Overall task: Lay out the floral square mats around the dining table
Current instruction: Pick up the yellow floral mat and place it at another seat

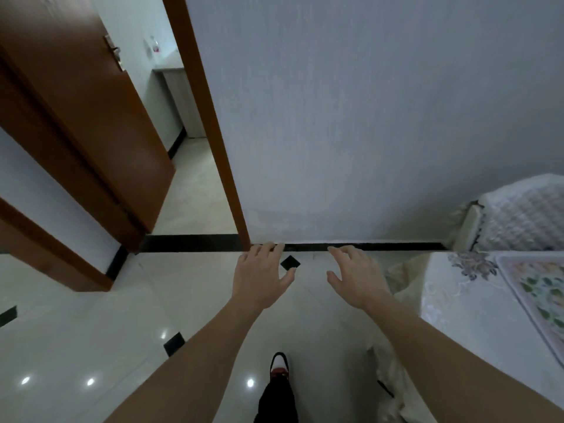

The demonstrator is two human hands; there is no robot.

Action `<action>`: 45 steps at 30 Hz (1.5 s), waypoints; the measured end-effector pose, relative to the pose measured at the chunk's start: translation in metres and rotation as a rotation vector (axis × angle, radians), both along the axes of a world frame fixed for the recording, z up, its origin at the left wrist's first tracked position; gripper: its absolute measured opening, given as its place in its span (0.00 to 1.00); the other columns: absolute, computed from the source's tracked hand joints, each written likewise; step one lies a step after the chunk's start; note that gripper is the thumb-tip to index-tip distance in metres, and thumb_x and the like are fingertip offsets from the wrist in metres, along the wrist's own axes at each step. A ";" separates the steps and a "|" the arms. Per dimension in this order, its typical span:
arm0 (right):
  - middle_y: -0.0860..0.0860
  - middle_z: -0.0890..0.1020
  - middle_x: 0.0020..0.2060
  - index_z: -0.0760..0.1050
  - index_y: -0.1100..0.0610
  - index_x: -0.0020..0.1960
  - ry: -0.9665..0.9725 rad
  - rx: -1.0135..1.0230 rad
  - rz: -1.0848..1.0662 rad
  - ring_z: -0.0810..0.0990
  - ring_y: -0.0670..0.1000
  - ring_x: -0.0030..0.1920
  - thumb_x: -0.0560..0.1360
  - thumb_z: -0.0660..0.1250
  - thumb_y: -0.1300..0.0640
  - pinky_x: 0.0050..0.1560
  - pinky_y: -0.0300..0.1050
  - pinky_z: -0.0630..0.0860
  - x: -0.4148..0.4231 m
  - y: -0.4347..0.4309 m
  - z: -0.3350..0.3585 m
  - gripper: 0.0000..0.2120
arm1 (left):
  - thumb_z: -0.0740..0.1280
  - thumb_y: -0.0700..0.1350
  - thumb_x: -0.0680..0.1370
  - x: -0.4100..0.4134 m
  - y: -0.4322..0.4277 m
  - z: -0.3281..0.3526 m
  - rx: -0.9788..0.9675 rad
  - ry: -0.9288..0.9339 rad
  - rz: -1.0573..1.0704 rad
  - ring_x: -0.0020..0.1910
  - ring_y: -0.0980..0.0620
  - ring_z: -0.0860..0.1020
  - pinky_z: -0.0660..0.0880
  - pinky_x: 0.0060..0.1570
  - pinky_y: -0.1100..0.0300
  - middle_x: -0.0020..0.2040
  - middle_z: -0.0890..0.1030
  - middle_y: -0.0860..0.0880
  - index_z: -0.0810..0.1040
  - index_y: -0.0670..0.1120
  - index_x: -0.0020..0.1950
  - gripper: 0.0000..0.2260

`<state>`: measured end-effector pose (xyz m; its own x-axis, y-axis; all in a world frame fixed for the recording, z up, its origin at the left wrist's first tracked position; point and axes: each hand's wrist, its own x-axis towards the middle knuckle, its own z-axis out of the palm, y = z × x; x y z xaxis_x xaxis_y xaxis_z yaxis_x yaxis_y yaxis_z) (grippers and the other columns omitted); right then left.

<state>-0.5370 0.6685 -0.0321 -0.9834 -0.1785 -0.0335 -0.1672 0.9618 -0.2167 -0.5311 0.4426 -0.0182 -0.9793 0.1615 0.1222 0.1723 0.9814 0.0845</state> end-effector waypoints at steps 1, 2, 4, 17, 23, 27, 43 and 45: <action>0.51 0.70 0.69 0.60 0.49 0.75 0.003 0.005 -0.025 0.67 0.54 0.69 0.78 0.58 0.43 0.66 0.50 0.65 -0.018 0.000 0.000 0.28 | 0.55 0.65 0.78 -0.023 -0.001 -0.001 -0.001 -0.004 -0.028 0.66 0.49 0.71 0.71 0.64 0.51 0.69 0.74 0.51 0.66 0.52 0.73 0.28; 0.51 0.70 0.69 0.61 0.49 0.75 0.000 0.006 -0.050 0.67 0.54 0.69 0.78 0.58 0.43 0.66 0.50 0.66 -0.035 -0.001 0.001 0.27 | 0.55 0.65 0.78 -0.047 -0.002 0.000 0.001 -0.012 -0.055 0.67 0.49 0.71 0.71 0.64 0.50 0.69 0.73 0.51 0.66 0.52 0.73 0.28; 0.51 0.71 0.67 0.62 0.49 0.74 -0.012 0.005 -0.099 0.68 0.55 0.68 0.78 0.58 0.43 0.65 0.50 0.66 -0.070 -0.004 0.004 0.26 | 0.56 0.65 0.78 -0.095 -0.003 0.001 0.012 -0.024 -0.102 0.69 0.49 0.69 0.70 0.65 0.49 0.71 0.71 0.51 0.65 0.52 0.74 0.28; 0.53 0.73 0.67 0.64 0.49 0.74 0.063 0.036 -0.389 0.72 0.56 0.66 0.77 0.60 0.43 0.65 0.53 0.68 -0.216 0.047 0.022 0.27 | 0.56 0.64 0.74 -0.310 0.063 0.002 0.088 0.002 -0.461 0.58 0.45 0.77 0.74 0.52 0.50 0.63 0.79 0.47 0.74 0.48 0.68 0.29; 0.53 0.74 0.66 0.65 0.50 0.74 0.070 0.035 -0.509 0.72 0.56 0.65 0.77 0.60 0.43 0.64 0.52 0.68 -0.264 0.105 0.011 0.27 | 0.55 0.64 0.74 -0.380 0.137 -0.004 0.061 -0.020 -0.599 0.60 0.46 0.76 0.73 0.54 0.50 0.65 0.78 0.48 0.73 0.49 0.69 0.30; 0.53 0.72 0.68 0.62 0.49 0.75 0.062 0.008 -0.596 0.70 0.55 0.68 0.77 0.58 0.42 0.67 0.52 0.66 -0.308 0.157 -0.004 0.28 | 0.56 0.65 0.75 -0.434 0.196 -0.013 0.035 -0.017 -0.676 0.60 0.47 0.76 0.73 0.54 0.51 0.65 0.78 0.49 0.73 0.49 0.69 0.30; 0.53 0.73 0.67 0.64 0.49 0.72 0.083 0.014 -0.961 0.71 0.56 0.66 0.75 0.56 0.41 0.67 0.53 0.67 -0.392 0.391 0.017 0.27 | 0.57 0.64 0.76 -0.564 0.486 0.013 -0.007 -0.020 -1.076 0.65 0.47 0.71 0.71 0.60 0.50 0.70 0.73 0.49 0.67 0.50 0.73 0.29; 0.53 0.73 0.66 0.65 0.49 0.72 0.092 0.037 -1.011 0.71 0.55 0.66 0.76 0.58 0.43 0.67 0.52 0.67 -0.387 0.412 0.022 0.26 | 0.58 0.63 0.76 -0.569 0.517 0.013 -0.014 -0.012 -1.129 0.65 0.47 0.72 0.71 0.59 0.50 0.69 0.73 0.49 0.68 0.50 0.73 0.29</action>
<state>-0.9245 1.0804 -0.0103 -0.6722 0.7378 0.0610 0.7138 0.6678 -0.2109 -1.1002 0.9595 -0.0049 -0.2729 0.9563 0.1051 0.9607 0.2651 0.0823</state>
